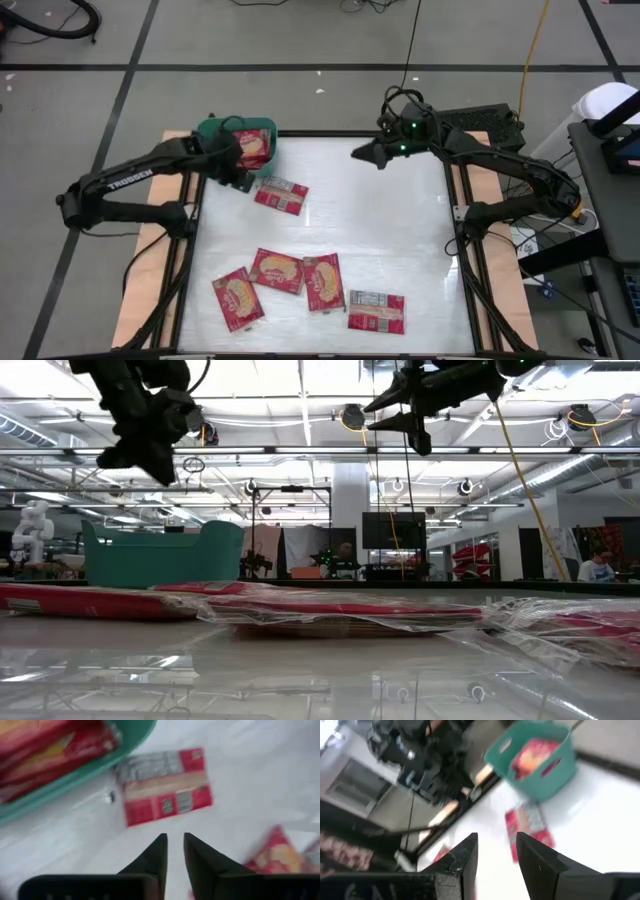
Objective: Sort popcorn bags into baskets
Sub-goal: Put the red popcorn bag into the green bin
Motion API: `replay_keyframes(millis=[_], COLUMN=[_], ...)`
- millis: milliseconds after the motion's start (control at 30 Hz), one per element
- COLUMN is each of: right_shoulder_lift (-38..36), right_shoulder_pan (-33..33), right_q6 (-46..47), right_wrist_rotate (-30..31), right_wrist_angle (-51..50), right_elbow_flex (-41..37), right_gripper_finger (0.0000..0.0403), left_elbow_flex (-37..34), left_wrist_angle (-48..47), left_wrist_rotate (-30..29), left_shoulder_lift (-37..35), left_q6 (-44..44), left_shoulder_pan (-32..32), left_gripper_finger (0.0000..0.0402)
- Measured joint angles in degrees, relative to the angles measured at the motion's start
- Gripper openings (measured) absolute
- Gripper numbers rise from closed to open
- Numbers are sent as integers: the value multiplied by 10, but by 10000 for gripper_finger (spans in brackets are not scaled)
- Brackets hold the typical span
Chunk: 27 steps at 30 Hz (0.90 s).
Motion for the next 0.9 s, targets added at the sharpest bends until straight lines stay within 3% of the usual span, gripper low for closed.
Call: replay_keyframes(millis=[200,300,500,667,900], right_shoulder_lift=[0,-1,-4,-4,-3], right_shoulder_pan=[19,32,64,73,80], right_q6=[-54,-38,-44,-36,-22], right_wrist_rotate=[-43,-48,-57,-44,-46], right_wrist_angle=[-61,-79,-83,-82,-83], right_elbow_flex=[0,0,0,0,0], right_gripper_finger=[125,125,125,125,125], left_elbow_flex=[0,-12,-73,-106,-106], left_wrist_angle=[-20,5,168,331,420], left_wrist_rotate=[-126,-188,-205,-209,-236], left_shoulder_lift=[15,32,70,122,240], left_q6=[-50,-77,-112,-82,-56], left_shoulder_pan=[-94,-128,-154,-180,-204], left_gripper_finger=[131,166,205,178,97])
